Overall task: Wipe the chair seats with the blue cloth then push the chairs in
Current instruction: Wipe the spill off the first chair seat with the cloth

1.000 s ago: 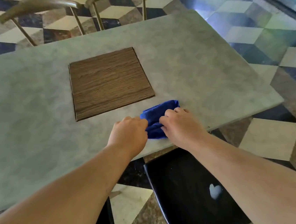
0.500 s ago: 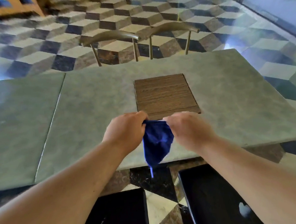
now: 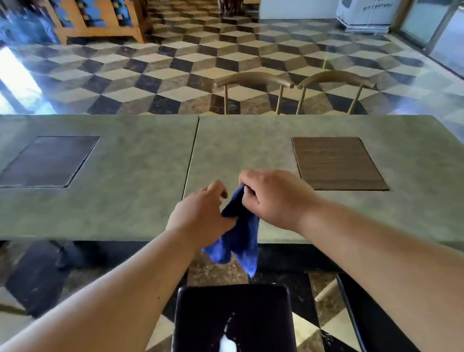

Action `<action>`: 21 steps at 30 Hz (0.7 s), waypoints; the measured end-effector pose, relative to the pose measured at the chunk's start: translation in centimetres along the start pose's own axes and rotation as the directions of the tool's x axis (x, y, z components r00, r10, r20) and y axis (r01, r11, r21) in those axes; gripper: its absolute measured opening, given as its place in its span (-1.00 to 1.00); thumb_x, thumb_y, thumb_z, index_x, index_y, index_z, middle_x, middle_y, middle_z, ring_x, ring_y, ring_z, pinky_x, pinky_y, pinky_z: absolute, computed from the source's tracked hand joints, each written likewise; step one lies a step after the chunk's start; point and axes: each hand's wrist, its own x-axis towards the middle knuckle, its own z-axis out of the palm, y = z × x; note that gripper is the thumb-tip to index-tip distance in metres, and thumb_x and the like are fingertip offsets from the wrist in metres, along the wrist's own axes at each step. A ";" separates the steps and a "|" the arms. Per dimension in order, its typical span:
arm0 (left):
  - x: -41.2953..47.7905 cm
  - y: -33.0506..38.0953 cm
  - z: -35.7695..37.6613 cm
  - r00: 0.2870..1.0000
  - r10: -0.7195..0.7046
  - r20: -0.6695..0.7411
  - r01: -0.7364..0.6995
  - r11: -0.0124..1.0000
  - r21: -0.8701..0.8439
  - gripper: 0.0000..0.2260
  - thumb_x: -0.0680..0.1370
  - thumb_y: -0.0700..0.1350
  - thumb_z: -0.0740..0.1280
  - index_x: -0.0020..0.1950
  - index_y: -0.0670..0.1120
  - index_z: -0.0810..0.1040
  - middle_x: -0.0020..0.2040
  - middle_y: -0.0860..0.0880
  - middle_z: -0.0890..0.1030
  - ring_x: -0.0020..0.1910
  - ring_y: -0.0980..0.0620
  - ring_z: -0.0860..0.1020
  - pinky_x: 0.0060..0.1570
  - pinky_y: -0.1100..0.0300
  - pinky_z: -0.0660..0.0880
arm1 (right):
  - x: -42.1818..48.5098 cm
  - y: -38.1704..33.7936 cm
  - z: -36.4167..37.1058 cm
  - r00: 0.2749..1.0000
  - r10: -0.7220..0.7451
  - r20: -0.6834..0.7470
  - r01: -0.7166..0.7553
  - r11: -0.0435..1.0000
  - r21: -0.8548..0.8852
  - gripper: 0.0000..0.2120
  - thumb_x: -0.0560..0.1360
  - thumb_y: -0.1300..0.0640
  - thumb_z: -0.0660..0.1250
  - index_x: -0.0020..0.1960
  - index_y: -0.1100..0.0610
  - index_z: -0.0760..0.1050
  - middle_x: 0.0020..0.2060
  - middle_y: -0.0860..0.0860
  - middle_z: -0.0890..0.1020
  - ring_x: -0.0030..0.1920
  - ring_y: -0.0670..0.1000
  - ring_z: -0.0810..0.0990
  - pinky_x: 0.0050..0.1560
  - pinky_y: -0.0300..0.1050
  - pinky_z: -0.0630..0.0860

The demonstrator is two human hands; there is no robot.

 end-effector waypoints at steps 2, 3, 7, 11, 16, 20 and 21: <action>-1.2 -1.9 -0.3 0.999 -0.041 0.012 0.041 0.999 0.000 -0.72 0.51 -0.02 0.39 0.21 0.12 0.50 0.05 0.02 0.68 -0.01 -0.17 0.63 -0.11 0.02 0.56 | -0.1 -1.8 0.3 1.000 0.018 0.005 -0.018 1.000 -0.019 -0.94 0.55 0.20 0.20 -0.04 0.14 0.45 -0.29 0.02 0.52 -0.26 0.22 0.50 -0.28 0.12 0.48; -1.8 -2.6 -0.5 0.998 -0.057 0.010 0.057 0.998 0.019 -0.74 0.52 -0.06 0.37 0.19 0.12 0.54 0.04 -0.02 0.69 -0.01 -0.19 0.62 -0.13 0.02 0.55 | -0.3 -2.2 0.4 0.999 0.039 0.013 -0.038 0.999 -0.028 -0.93 0.54 0.22 0.19 -0.04 0.14 0.45 -0.28 0.02 0.52 -0.25 0.24 0.50 -0.27 0.11 0.46; -3.3 -4.6 -1.5 0.995 -0.100 -0.001 0.100 0.994 0.053 -0.77 0.53 -0.09 0.33 0.15 0.10 0.62 0.04 -0.06 0.70 -0.02 -0.21 0.61 -0.19 0.09 0.41 | -1.6 -2.1 0.1 0.974 0.192 0.118 -0.176 0.975 -0.138 -0.93 0.51 0.26 0.16 -0.10 0.12 0.37 -0.30 -0.01 0.46 -0.25 0.20 0.44 -0.31 0.05 0.28; -3.2 -4.8 -2.5 0.990 -0.135 0.032 0.130 0.984 0.121 -0.87 0.60 0.09 0.33 -0.10 0.08 0.55 -0.09 0.00 0.61 -0.11 -0.14 0.54 -0.28 0.10 0.35 | -2.8 -1.0 -0.1 0.940 0.302 0.160 -0.276 0.947 -0.167 -0.91 0.52 0.19 0.17 -0.14 0.12 0.41 -0.32 0.03 0.53 -0.26 0.18 0.49 -0.34 0.04 0.33; -2.7 -1.9 -2.3 0.962 -0.219 0.162 0.219 0.976 0.016 -0.76 0.61 0.14 0.41 -0.13 0.01 0.60 -0.19 -0.03 0.63 -0.14 -0.14 0.62 -0.23 0.08 0.49 | -3.8 0.6 0.3 0.928 0.293 0.230 -0.285 0.956 -0.068 -0.53 0.55 -0.36 0.29 -0.16 0.06 0.47 -0.29 0.02 0.58 -0.28 0.08 0.54 -0.31 0.03 0.42; -3.4 2.9 -1.5 0.836 -0.299 0.460 0.527 0.672 -0.521 -0.82 0.68 -0.08 0.37 0.06 -0.19 0.65 -0.20 -0.13 0.75 -0.29 -0.05 0.72 -0.22 0.10 0.70 | -4.1 0.8 0.9 0.869 0.286 0.403 -0.360 0.925 0.122 -0.40 0.30 -0.53 0.43 -0.09 0.00 0.51 -0.23 -0.01 0.63 -0.24 0.03 0.60 -0.29 -0.04 0.44; -3.5 3.8 -1.3 0.831 -0.266 0.488 0.535 0.618 -0.576 -0.85 0.68 -0.11 0.36 0.06 -0.17 0.66 -0.16 -0.09 0.77 -0.25 -0.02 0.74 -0.09 0.06 0.72 | -4.1 0.7 1.0 0.865 0.261 0.429 -0.349 0.927 0.139 -0.41 0.28 -0.51 0.47 -0.07 -0.01 0.51 -0.22 -0.03 0.64 -0.22 0.02 0.62 -0.28 -0.06 0.46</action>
